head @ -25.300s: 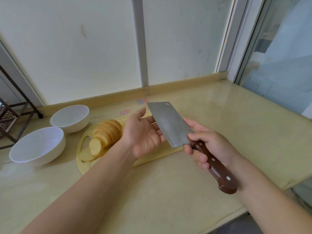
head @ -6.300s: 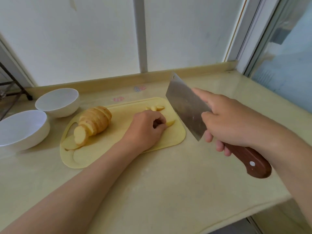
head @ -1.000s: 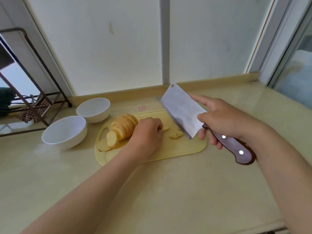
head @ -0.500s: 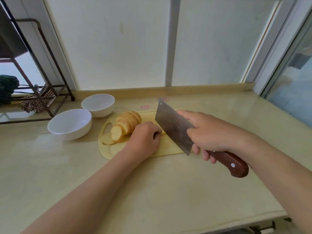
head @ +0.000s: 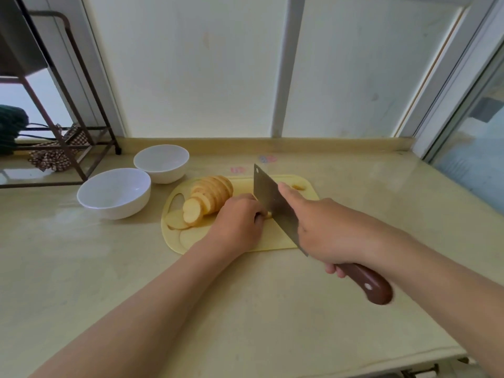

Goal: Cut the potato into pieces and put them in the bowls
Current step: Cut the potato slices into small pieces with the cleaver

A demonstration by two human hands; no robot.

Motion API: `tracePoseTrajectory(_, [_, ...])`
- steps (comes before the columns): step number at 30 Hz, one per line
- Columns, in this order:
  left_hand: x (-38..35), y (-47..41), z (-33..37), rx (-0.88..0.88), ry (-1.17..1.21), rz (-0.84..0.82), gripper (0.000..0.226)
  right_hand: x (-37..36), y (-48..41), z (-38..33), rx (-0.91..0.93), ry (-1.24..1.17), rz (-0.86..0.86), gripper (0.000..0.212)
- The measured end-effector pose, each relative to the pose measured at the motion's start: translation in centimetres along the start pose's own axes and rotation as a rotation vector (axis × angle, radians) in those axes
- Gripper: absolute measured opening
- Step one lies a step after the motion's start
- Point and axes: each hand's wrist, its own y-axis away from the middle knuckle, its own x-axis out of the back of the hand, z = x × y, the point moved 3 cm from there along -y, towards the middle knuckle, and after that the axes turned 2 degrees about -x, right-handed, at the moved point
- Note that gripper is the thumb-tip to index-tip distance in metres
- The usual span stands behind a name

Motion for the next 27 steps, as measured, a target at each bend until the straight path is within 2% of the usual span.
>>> tracePoseTrajectory(10, [-0.2, 0.3, -0.4, -0.014, 0.027, 0.041, 0.016, 1.2, -4.3, 0.6, 0.036, -0.352, 0.132, 0.087])
tracePoseTrajectory(15, [-0.1, 0.2, -0.6, 0.085, 0.051, 0.073, 0.008, 2.8, -3.1, 2.4, 0.058, -0.409, 0.222, 0.079])
tracePoseTrajectory(17, [-0.1, 0.2, -0.7, 0.102, 0.059, 0.104, 0.011, 3.1, -2.6, 3.3, 0.048, -0.392, 0.223, 0.064])
tracePoseTrajectory(20, [0.4, 0.6, -0.7, 0.081, 0.134, 0.204, 0.011, 3.1, -1.5, 4.4, 0.052, -0.312, 0.199, 0.021])
tracePoseTrajectory(27, [1.8, 1.4, -0.2, 0.074, 0.27, 0.408, 0.012, 2.0, 0.9, 6.7, 0.085, -0.11, 0.102, 0.012])
